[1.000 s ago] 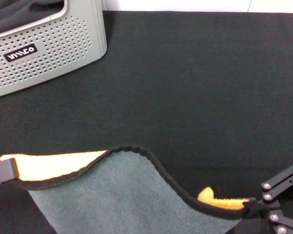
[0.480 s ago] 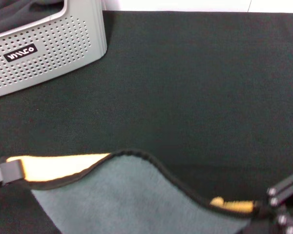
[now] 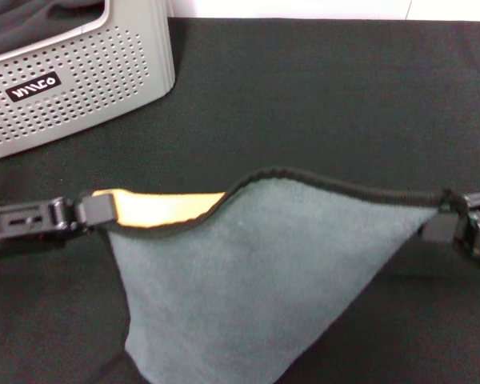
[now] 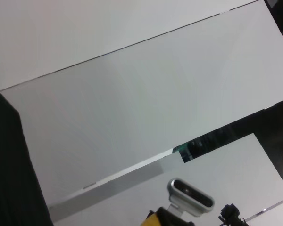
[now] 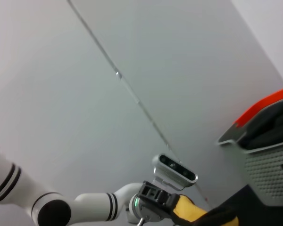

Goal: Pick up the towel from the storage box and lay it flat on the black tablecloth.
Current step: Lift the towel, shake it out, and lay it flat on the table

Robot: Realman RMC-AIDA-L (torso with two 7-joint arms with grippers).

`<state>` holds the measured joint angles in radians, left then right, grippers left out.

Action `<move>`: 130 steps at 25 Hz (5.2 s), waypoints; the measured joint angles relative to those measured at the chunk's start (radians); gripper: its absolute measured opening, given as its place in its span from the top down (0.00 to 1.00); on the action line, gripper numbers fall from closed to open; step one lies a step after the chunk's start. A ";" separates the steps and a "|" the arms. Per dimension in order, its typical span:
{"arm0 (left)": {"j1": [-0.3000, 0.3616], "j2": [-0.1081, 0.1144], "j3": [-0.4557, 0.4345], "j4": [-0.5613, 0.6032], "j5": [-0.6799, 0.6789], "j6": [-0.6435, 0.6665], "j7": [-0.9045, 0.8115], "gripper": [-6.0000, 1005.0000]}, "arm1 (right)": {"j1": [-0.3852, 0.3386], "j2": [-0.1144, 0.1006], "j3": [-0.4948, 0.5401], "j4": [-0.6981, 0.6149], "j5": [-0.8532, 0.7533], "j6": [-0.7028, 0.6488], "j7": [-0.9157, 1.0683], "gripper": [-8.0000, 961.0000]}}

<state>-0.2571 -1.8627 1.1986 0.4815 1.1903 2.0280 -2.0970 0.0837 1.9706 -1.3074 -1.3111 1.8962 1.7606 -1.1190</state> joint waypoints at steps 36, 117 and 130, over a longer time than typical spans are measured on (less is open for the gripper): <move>0.151 0.014 -0.023 0.221 -0.026 0.011 -0.028 0.98 | -0.087 -0.041 -0.065 -0.397 -0.065 0.010 0.092 0.98; -0.168 -0.099 -0.244 -0.097 0.200 -0.662 0.139 0.96 | 0.512 -0.035 0.139 0.723 -0.354 -0.349 -0.164 0.97; -0.189 -0.154 -0.252 -0.098 0.211 -0.836 0.167 0.96 | 0.571 -0.019 0.133 0.781 -0.434 -0.521 -0.143 0.97</move>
<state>-0.4458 -2.0171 0.9468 0.3834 1.4012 1.1920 -1.9300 0.6547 1.9512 -1.1741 -0.5301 1.4621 1.2399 -1.2615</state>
